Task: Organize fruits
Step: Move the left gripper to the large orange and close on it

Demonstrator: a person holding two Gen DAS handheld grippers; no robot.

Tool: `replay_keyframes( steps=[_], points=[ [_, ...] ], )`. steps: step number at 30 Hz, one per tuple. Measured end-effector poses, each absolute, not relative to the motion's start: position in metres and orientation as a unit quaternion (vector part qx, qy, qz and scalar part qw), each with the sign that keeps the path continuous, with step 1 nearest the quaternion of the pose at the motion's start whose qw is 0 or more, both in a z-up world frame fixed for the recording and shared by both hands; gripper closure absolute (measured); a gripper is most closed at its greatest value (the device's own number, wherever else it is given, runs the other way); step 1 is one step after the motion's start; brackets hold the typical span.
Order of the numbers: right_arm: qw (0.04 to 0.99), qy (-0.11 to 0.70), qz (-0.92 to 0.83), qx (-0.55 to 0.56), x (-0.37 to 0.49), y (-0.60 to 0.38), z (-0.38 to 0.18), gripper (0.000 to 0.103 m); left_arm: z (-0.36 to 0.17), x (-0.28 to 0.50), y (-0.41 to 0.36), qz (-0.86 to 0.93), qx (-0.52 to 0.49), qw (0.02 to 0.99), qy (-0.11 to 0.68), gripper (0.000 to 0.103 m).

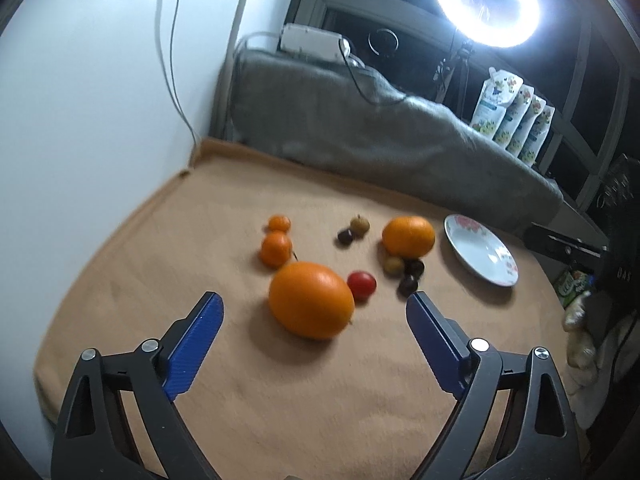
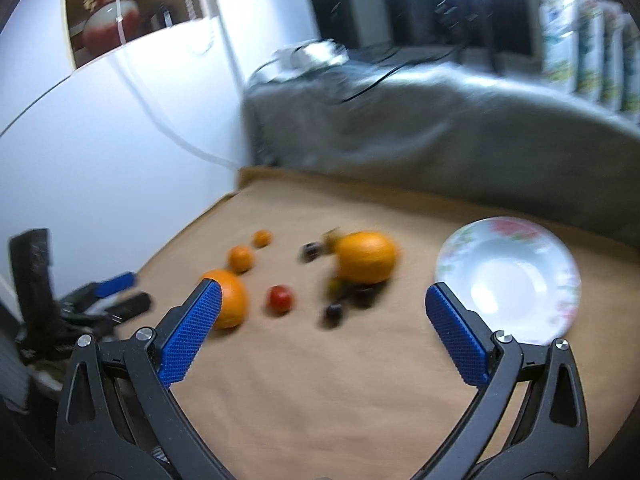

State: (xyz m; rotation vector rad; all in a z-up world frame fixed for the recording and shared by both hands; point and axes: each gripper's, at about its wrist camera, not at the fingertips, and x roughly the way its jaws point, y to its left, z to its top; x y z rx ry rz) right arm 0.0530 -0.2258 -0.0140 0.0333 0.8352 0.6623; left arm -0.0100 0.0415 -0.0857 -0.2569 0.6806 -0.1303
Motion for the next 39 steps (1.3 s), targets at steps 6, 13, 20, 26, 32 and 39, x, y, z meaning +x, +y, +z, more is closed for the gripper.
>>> replay_keyframes(
  steps=[6, 13, 20, 26, 32, 39],
  points=[
    [0.807, 0.446, 0.386, 0.015, 0.073, -0.182, -0.034, 0.000, -0.104, -0.003, 0.042, -0.080, -0.148, 0.918, 0.360, 0.015],
    [0.749, 0.493, 0.443, 0.008, 0.090, -0.143, -0.056, 0.002, -0.123, 0.007, 0.043, -0.096, -0.168, 0.903, 0.385, 0.022],
    [0.704, 0.530, 0.472, -0.012, 0.102, -0.107, -0.082, 0.013, -0.132, 0.016, 0.043, -0.098, -0.176, 0.896, 0.396, 0.025],
    [0.680, 0.550, 0.484, -0.022, 0.107, -0.087, -0.100, 0.017, -0.139, 0.023, 0.045, -0.097, -0.180, 0.893, 0.401, 0.027],
    [0.668, 0.560, 0.488, -0.029, 0.111, -0.076, -0.109, 0.021, -0.144, 0.028, 0.047, -0.099, -0.189, 0.889, 0.406, 0.033],
    [0.659, 0.568, 0.492, -0.033, 0.116, -0.066, -0.118, 0.023, -0.148, 0.033, 0.050, -0.106, -0.202, 0.882, 0.412, 0.037]
  ],
)
